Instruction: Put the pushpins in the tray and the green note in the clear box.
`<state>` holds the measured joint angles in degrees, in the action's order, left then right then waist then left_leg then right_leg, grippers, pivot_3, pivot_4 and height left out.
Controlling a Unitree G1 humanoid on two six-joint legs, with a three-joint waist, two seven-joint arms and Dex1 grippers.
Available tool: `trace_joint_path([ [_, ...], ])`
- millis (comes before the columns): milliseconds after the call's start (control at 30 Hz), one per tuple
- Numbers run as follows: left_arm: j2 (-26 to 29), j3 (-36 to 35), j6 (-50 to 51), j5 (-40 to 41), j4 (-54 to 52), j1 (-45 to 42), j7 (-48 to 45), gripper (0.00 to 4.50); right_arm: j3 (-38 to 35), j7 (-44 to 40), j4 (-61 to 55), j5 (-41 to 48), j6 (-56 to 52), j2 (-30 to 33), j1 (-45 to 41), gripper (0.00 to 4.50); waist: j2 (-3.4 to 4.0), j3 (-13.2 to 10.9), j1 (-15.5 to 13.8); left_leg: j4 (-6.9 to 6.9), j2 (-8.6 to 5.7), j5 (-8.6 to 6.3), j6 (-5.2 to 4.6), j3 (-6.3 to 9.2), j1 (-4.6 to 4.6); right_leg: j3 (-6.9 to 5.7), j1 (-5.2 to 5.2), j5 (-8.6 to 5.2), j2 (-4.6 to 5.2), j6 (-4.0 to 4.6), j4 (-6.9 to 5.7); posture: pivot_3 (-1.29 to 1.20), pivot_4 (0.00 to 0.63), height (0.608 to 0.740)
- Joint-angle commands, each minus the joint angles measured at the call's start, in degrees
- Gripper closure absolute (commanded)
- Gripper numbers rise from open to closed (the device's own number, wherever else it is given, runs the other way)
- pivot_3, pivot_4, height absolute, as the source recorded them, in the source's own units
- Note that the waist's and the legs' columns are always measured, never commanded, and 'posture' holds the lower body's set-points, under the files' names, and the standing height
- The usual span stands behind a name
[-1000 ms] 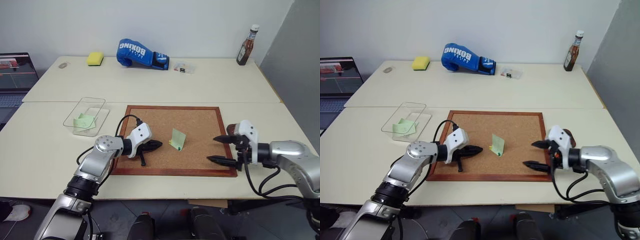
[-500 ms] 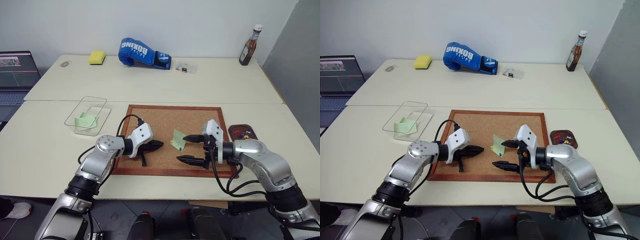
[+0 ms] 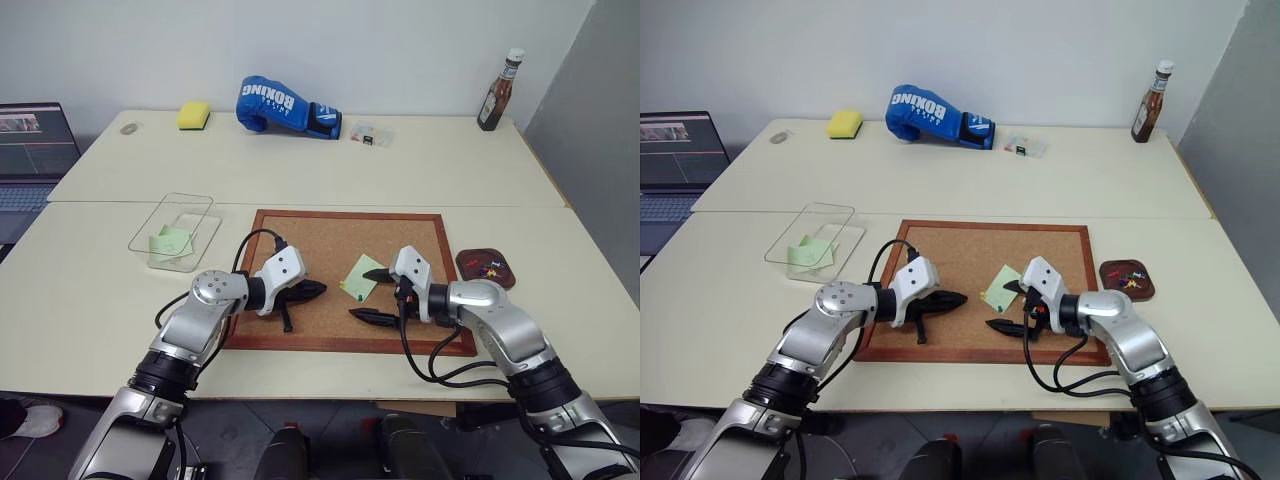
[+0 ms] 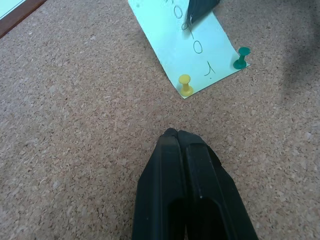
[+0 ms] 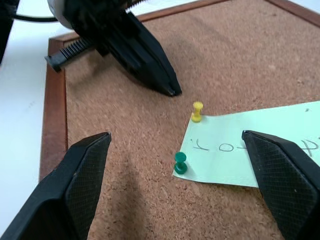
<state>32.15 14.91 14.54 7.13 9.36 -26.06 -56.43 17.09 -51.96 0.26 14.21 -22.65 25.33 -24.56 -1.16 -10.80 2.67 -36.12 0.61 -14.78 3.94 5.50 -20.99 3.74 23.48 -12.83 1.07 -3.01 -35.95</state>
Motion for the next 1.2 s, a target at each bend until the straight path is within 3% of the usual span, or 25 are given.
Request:
trace_joint_path([
  [33, 0.76, 2.23, 3.03, -3.75, 3.99, 1.56, 0.77, 4.50, 0.51, -0.82, 1.37, -1.95, 4.02, -0.61, -0.57, 0.52, 0.00, 0.00, 0.00, 0.00, 0.00, 0.00, 0.00, 0.00, 0.00, 0.01, 0.00, 0.00, 0.00, 0.00, 0.00, 0.00, 0.150, 0.740],
  [667, 0.89, 1.95, 2.78, -4.17, 3.74, 2.06, 1.44, 4.50, 0.04, -1.35, 6.37, -3.77, 8.72, -3.25, -0.01, 4.40, 0.02, 0.01, 0.02, 0.00, -0.01, 0.01, -0.01, 0.00, 0.08, 0.01, -0.10, 0.00, -0.01, 0.00, -0.02, 0.00, 0.150, 0.740],
  [933, 1.18, 2.21, 2.45, -4.65, 4.46, 1.83, 1.31, 4.50, -2.40, -1.12, 5.22, -1.72, 6.13, -4.40, 0.23, 4.49, 0.02, 0.01, 0.12, 0.00, 0.00, 0.01, -0.02, 0.01, 0.10, 0.01, -0.11, 0.00, -0.01, 0.00, -0.04, 0.00, 0.150, 0.740],
  [1200, 1.55, 2.51, 2.99, -4.78, 4.32, 2.34, 0.95, 4.50, -6.39, -0.63, -3.76, 3.44, -2.05, -3.28, -0.52, 4.49, 0.03, 0.01, -0.04, 0.00, -0.02, 0.01, -0.02, 0.02, 0.05, 0.02, -0.11, 0.01, -0.01, -0.01, -0.04, 0.00, 0.150, 0.740],
])
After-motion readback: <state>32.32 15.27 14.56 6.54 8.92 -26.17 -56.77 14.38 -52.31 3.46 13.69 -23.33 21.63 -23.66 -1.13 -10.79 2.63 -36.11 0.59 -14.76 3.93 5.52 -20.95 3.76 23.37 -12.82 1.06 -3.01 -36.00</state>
